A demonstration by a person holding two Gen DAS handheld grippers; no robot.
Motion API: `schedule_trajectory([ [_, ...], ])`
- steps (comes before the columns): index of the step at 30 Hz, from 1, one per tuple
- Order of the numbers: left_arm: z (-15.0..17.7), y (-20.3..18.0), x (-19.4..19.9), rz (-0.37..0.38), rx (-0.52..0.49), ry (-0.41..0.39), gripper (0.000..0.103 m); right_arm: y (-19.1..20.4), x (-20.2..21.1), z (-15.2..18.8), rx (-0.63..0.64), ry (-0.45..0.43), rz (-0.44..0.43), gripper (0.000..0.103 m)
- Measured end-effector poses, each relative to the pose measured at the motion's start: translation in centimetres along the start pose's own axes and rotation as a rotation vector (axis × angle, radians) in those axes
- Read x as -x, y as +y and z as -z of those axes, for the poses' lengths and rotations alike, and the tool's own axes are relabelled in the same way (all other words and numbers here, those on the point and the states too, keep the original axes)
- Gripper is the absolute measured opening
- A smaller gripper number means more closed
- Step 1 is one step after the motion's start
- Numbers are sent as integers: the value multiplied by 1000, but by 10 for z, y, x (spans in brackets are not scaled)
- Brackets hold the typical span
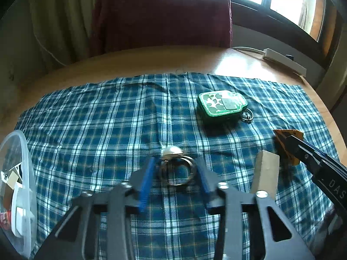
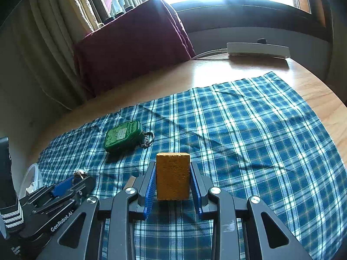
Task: Organize rigid objects
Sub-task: 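Carry the metal ring toward the clear bowl with the left gripper while the right holds the block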
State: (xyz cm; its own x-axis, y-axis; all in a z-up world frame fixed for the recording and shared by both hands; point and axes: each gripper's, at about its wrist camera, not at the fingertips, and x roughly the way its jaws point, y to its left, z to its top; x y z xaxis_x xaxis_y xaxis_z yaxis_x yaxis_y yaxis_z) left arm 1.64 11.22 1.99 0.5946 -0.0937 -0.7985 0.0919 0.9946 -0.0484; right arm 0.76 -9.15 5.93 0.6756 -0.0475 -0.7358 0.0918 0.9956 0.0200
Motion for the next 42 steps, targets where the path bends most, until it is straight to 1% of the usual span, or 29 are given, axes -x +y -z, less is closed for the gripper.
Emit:
schedule_trajectory([
  [6,2,8,10,11,16,-33,34,3,5,1,5,-18,1,31],
  [10,5,14,21,2,21,-59,34,6,11,1,16,-42,-1,31],
  [14,8,23,34,-9,36,-84,34,9,16,2,18,-55,-21,31],
  [23,9,50,64,-63,71,-142,34,21,22,7,40,-67,-64,31],
  [24,10,53,66,-71,75,-148,34,22,23,8,42,-59,-92,31],
  [25,10,53,67,-80,80,-154,34,23,23,8,45,-60,-96,31],
  [31,16,75,81,-120,115,-184,34,31,27,13,64,-62,-128,31],
  [35,22,97,90,-143,151,-192,34,37,28,18,73,-60,-136,31],
  [36,23,102,91,-148,161,-193,34,38,28,19,70,-44,-153,31],
  [42,31,139,103,-178,216,-204,34,40,29,23,61,-25,-170,31],
])
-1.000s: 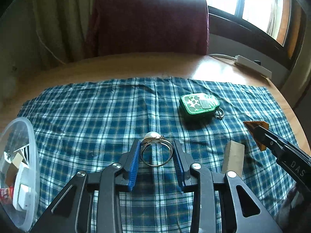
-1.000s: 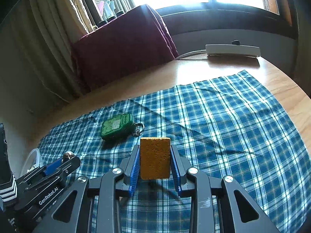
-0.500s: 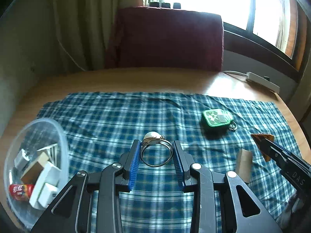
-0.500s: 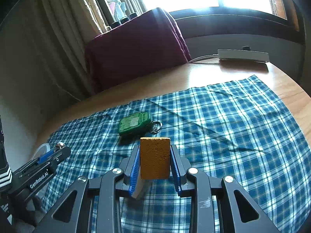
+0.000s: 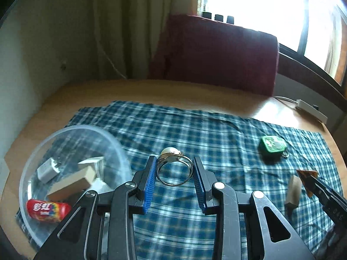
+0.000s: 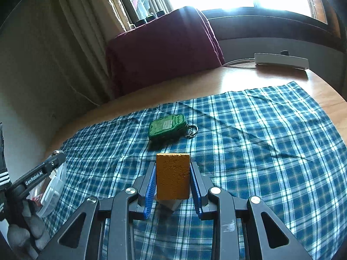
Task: Organize rigid objects
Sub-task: 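Carry the metal ring toward the clear bowl with the left gripper while the right holds the block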
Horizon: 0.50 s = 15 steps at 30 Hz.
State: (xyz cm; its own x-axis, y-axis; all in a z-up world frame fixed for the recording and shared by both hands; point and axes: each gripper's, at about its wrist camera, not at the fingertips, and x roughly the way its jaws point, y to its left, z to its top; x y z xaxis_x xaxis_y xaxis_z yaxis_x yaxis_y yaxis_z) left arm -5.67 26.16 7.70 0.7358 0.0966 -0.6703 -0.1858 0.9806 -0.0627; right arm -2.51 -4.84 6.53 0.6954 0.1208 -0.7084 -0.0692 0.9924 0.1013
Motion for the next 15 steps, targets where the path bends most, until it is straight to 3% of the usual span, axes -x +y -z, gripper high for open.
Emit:
schedule_trajectory([
  [8,1,30,-1,-54,51,-17,34,12,3,7,12,8,-19,31],
  [15,1,70,1,-106,111,-23,34,27,3,10,3,10,-105,31],
])
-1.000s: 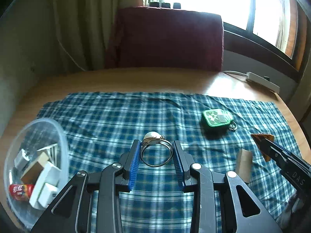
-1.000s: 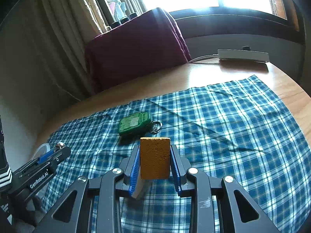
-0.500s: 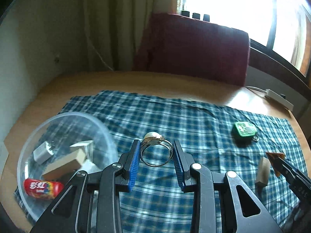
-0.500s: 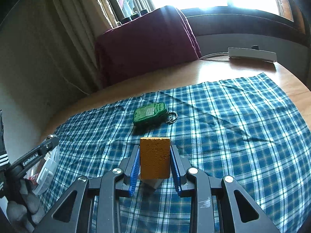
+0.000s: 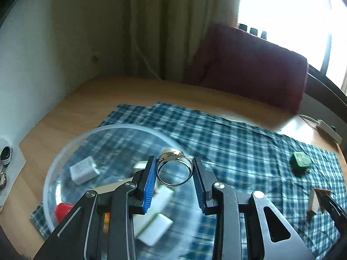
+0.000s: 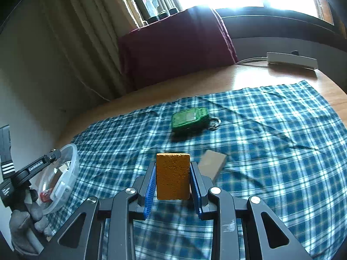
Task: Organize rigid objects
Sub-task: 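Carry the metal ring toward the clear bowl with the left gripper while the right holds the block, then lower the ring into the bowl and open the left gripper while the right carries the block over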
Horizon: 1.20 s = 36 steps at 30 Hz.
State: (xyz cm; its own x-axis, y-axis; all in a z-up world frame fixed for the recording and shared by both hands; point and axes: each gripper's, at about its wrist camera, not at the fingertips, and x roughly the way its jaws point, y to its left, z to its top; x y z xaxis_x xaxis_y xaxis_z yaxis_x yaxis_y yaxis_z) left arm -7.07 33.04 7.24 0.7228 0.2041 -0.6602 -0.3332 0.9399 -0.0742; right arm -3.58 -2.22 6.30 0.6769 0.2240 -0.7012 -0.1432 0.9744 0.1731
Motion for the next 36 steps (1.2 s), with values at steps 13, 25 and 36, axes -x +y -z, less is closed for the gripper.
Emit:
schedule_trajectory([
  [13,0,55,-2,-94,108,-45,63,40,-10,-1,39,25,-110,31],
  [25,2,80,3,-114,183,-59,70,112,-23,-2,164,49,-206,31],
  [36,1,84,11,-129,197,-79,72,187,-49,6,214,43,-263,31],
])
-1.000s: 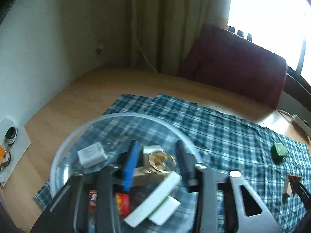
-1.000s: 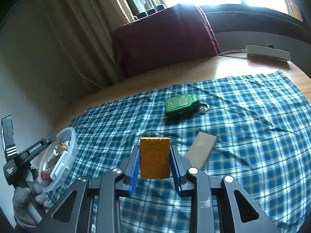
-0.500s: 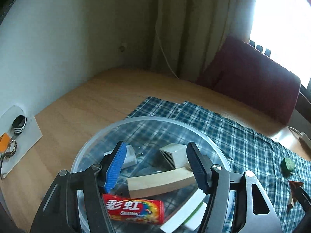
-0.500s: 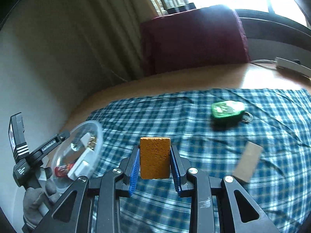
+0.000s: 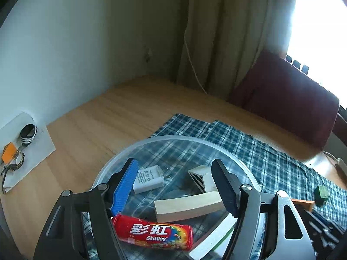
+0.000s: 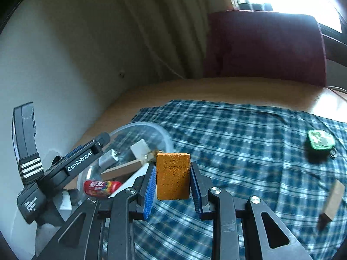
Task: Organize rigid objects
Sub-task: 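Lower the ring into the bowl and open the left gripper while the right carries the block over, then lower the orange-ended block into the bowl and open the right gripper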
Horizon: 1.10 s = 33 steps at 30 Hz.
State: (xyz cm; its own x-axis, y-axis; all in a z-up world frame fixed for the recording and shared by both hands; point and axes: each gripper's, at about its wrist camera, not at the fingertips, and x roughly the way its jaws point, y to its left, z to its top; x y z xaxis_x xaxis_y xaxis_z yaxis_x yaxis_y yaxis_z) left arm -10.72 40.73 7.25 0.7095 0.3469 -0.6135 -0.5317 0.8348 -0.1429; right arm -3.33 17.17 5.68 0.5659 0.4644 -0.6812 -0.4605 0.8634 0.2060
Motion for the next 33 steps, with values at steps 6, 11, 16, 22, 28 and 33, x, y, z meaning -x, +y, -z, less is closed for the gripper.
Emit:
schedule_trajectory([
  [6,0,1,1,11,6,8,72,14,-23,-6,12,21,-19,31],
  [11,-1,2,2,16,13,12,75,21,-44,-6,16,47,-55,44],
  [16,0,3,1,15,17,16,77,20,-47,-2,9,48,-54,55],
  [22,1,1,1,17,5,20,77,2,-36,1,-42,37,-16,62],
  [28,2,-1,0,20,-3,26,78,-5,-35,5,-71,64,-5,64],
  [33,2,2,0,27,5,30,78,5,-46,9,-31,88,24,69],
])
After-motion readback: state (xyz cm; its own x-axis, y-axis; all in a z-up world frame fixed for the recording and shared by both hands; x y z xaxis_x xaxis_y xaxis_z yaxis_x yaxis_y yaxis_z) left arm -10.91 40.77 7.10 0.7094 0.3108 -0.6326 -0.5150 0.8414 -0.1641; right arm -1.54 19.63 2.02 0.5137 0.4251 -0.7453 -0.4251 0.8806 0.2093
